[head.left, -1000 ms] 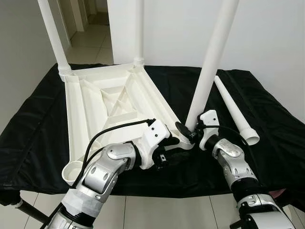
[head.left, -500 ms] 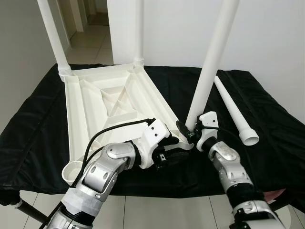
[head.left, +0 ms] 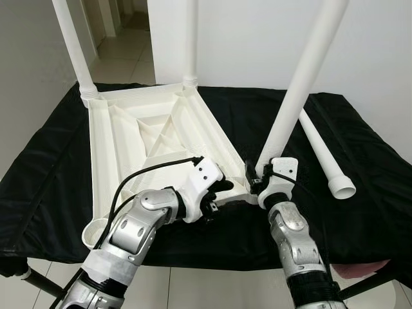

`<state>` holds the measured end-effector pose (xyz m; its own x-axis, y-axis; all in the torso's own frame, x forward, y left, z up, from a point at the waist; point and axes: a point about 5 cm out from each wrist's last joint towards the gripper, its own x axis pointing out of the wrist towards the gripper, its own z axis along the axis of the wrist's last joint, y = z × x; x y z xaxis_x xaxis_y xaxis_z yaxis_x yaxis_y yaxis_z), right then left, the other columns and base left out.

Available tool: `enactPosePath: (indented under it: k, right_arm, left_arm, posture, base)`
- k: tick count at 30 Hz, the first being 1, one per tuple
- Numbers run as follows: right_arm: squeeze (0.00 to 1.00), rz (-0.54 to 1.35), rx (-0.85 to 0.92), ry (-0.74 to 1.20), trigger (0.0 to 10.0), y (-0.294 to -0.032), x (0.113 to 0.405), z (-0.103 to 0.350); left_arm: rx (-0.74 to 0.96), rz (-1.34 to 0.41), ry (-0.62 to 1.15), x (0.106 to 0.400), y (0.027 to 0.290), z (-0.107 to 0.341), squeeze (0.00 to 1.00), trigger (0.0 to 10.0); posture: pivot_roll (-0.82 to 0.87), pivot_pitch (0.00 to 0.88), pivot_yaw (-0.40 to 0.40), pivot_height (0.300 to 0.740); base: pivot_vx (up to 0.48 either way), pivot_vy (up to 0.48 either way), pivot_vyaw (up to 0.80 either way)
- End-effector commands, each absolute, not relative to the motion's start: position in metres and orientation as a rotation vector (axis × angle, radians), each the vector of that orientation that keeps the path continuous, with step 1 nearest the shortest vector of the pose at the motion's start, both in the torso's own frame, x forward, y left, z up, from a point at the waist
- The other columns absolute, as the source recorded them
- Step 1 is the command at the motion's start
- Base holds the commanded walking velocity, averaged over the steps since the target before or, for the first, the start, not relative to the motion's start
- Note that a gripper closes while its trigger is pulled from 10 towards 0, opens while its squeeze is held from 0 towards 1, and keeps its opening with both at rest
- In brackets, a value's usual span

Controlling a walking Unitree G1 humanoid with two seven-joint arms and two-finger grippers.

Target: Building children table

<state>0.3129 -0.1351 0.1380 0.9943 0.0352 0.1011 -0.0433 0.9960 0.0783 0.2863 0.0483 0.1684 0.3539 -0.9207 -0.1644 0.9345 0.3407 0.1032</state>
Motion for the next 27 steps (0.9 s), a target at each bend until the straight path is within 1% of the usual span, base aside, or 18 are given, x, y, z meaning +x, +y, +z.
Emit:
enactPosePath:
  k: [1, 6, 7, 8, 17, 18, 20, 21, 22, 25, 27]
  right_arm:
    - [0.00, -0.030, 0.140, -0.022, 10.0, -0.128, 0.305, 0.126]
    - [0.00, -0.034, 0.142, -0.033, 10.0, -0.128, 0.305, 0.130]
    - [0.69, -0.027, 0.150, -0.038, 10.0, -0.129, 0.305, 0.131]
    - [1.00, -0.023, 0.161, -0.040, 10.0, -0.130, 0.304, 0.132]
    - [1.00, 0.017, 0.159, -0.066, 10.0, -0.129, 0.303, 0.139]
    - [1.00, 0.107, 0.115, -0.078, 10.0, -0.135, 0.305, 0.145]
    - [0.98, 0.174, 0.082, -0.076, 10.0, -0.140, 0.306, 0.148]
    - [0.24, 0.200, 0.067, -0.077, 10.0, -0.142, 0.306, 0.149]
    - [0.00, 0.240, 0.043, -0.086, 10.0, -0.145, 0.308, 0.151]
    - [0.00, 0.240, 0.043, -0.086, 10.0, -0.145, 0.308, 0.151]
    - [0.00, 0.313, -0.023, -0.097, 10.0, -0.152, 0.311, 0.153]
  left_arm:
    - [0.206, -1.112, 0.068, 0.293, 0.050, 0.170, 0.00, 10.0]
    - [0.205, -1.114, 0.069, 0.293, 0.050, 0.170, 0.00, 10.0]
    - [0.204, -1.116, 0.070, 0.292, 0.050, 0.170, 0.00, 10.0]
    - [0.204, -1.116, 0.071, 0.291, 0.050, 0.169, 0.00, 10.0]
    - [0.201, -1.110, 0.073, 0.291, 0.051, 0.169, 0.00, 10.0]
    - [0.198, -1.110, 0.073, 0.291, 0.052, 0.169, 0.00, 10.0]
    - [0.198, -1.111, 0.072, 0.291, 0.052, 0.169, 0.00, 10.0]
    - [0.198, -1.112, 0.072, 0.291, 0.052, 0.169, 0.00, 10.0]
    - [0.199, -1.114, 0.071, 0.291, 0.052, 0.169, 0.00, 10.0]
    - [0.199, -1.114, 0.071, 0.291, 0.052, 0.169, 0.00, 10.0]
    - [0.200, -1.117, 0.070, 0.292, 0.052, 0.170, 0.00, 10.0]
  posture:
    - [0.02, 0.050, -0.006, 0.740]
    - [0.03, 0.052, -0.011, 0.740]
    - [0.03, 0.053, -0.015, 0.740]
    - [0.03, 0.054, -0.016, 0.740]
    - [0.03, 0.054, -0.022, 0.740]
    - [0.03, 0.055, -0.022, 0.740]
    - [0.03, 0.054, -0.020, 0.740]
    - [0.03, 0.054, -0.020, 0.740]
    - [0.03, 0.054, -0.020, 0.740]
    - [0.03, 0.054, -0.020, 0.740]
    - [0.03, 0.047, -0.014, 0.740]
  base:
    - [0.000, 0.000, 0.00]
    - [0.000, 0.000, 0.00]
    - [0.000, 0.000, 0.00]
    - [0.000, 0.000, 0.00]
    - [0.000, 0.000, 0.00]
    - [0.000, 0.000, 0.00]
    - [0.000, 0.000, 0.00]
    - [0.000, 0.000, 0.00]
    - [0.000, 0.000, 0.00]
    - [0.000, 0.000, 0.00]
    - [0.000, 0.000, 0.00]
